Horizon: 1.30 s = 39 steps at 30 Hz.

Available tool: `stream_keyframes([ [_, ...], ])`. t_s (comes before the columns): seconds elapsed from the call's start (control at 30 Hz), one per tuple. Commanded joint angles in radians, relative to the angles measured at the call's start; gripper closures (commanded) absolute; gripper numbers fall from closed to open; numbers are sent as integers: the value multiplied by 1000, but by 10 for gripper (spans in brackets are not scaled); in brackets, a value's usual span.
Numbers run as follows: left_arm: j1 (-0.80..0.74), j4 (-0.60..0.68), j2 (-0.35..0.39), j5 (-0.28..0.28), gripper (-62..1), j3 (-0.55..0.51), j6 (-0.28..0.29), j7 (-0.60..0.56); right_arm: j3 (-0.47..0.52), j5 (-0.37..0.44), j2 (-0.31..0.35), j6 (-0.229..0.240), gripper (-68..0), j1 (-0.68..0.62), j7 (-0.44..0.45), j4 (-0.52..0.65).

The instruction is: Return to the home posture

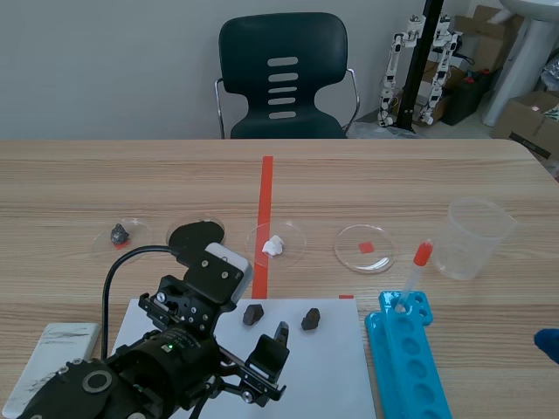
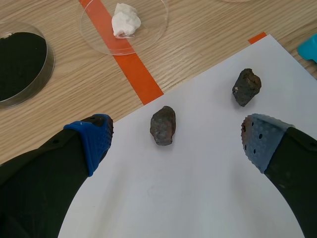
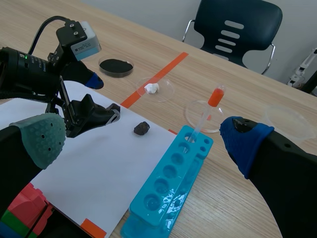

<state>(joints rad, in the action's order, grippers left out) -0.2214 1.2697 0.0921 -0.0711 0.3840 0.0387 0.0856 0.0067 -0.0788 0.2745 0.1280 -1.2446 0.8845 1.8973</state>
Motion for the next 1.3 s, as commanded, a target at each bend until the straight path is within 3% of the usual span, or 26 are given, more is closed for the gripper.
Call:
stream_keyframes([
  [0.0, 3, 9, 6, 0, -542, -3, 2, -14, 5, 11, 0, 0, -679, -2, 15, 21],
  [0.93, 3, 9, 6, 5, -542, -4, 3, -21, 5, 11, 0, 0, -679, -2, 15, 21],
  [1.0, 3, 9, 9, 6, -542, -5, 32, -47, 5, 11, 0, 0, -679, -2, 15, 21],
  [1.17, -14, 51, 32, 8, -542, -21, 172, -100, 5, 11, 0, 0, -679, -2, 14, 21],
  [1.27, -43, 103, 46, 11, -542, -54, 208, -114, 5, 11, 0, 0, -679, -2, 15, 21],
])
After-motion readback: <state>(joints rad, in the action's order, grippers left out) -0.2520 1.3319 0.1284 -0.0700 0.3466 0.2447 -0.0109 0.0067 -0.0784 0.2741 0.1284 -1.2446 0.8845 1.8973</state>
